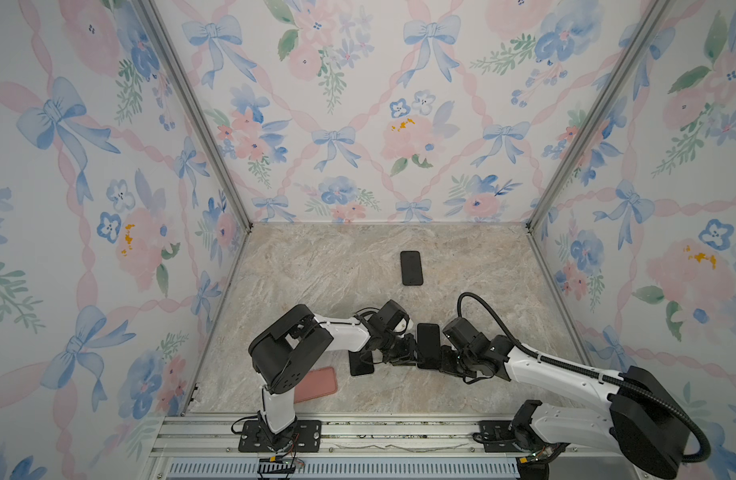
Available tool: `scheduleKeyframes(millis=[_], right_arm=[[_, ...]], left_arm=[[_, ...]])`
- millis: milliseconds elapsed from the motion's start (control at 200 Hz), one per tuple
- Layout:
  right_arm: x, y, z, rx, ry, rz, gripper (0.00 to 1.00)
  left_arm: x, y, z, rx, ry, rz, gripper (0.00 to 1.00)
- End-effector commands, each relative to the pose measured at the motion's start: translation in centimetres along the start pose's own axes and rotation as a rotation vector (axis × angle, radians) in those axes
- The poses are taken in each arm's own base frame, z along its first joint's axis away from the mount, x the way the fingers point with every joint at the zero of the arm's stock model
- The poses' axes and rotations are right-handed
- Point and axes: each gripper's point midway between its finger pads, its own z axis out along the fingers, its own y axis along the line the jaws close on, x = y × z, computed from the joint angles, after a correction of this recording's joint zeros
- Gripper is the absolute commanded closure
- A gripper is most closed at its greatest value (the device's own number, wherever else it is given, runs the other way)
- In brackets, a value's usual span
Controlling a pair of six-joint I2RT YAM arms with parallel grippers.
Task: Put the phone into the phone case
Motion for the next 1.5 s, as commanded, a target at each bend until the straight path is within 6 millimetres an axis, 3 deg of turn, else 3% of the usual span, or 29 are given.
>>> scheduleKeyframes(millis=[0,740,885,1015,1120,1495], right_arm=[[1.8,0.7,2.1,-0.035,0.064,-0.028,0.89],[2.2,0.7,2.7,-0.026,0.069,-0.028,0.9],[1.7,0.6,1.3,0.007,0.058,-0.049,0.9],[0.2,0.4,-1.4,0.034,-0.013,-0.066,0.81],[-0.6,0.1,-2.3,0.029,-0.041,-0.044,0.78],[-0.8,-0.7,-0.7,0.044,-0.005,-0.021,0.63]], left_arm=[[1.0,-0.4,0.8,0.031,0.031,0.011,0.66],[1.1,-0.8,0.5,0.041,0.024,0.019,0.71],[1.1,-0.6,0.3,0.03,0.021,0.017,0.71],[0.9,0.2,-0.7,-0.063,0.003,0.027,0.71],[0.9,0.9,-1.2,-0.132,0.011,0.026,0.7],[0.6,0.7,-0.3,-0.148,0.05,0.031,0.66]])
